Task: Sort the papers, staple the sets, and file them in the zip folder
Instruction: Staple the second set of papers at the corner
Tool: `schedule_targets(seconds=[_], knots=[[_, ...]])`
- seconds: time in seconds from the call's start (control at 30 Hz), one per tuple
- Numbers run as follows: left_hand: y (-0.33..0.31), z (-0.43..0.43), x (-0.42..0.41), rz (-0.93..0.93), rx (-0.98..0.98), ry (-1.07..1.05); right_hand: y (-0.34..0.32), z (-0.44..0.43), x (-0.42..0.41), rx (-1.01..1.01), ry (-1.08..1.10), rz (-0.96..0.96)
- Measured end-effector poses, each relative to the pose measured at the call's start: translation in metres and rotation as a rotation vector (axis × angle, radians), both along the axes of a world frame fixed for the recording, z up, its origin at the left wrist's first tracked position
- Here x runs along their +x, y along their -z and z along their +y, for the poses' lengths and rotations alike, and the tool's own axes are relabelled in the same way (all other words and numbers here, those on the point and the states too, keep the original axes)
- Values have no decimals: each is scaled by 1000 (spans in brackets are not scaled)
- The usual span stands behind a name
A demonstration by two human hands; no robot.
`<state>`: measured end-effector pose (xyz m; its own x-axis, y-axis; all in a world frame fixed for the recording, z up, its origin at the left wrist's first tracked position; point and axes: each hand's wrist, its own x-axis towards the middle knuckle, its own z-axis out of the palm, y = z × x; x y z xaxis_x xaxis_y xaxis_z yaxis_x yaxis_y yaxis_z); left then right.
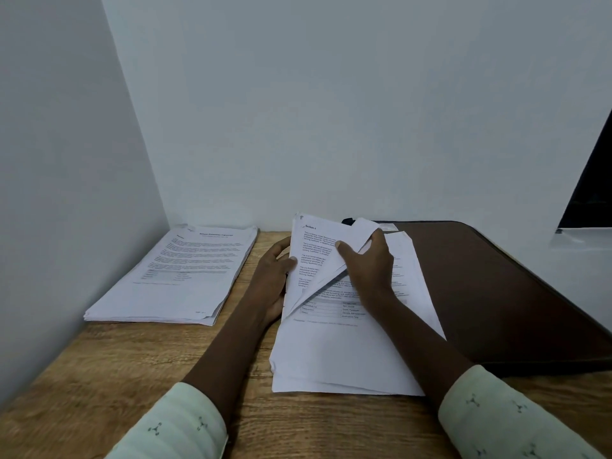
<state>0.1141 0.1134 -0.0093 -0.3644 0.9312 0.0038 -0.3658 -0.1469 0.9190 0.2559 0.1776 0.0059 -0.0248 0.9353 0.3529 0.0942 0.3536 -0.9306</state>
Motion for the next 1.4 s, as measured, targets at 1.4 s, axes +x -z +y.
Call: schedule_targets(seconds=[1.4], knots=[[1, 2, -1, 58, -34, -86, 4, 1, -5, -109, 1, 75]])
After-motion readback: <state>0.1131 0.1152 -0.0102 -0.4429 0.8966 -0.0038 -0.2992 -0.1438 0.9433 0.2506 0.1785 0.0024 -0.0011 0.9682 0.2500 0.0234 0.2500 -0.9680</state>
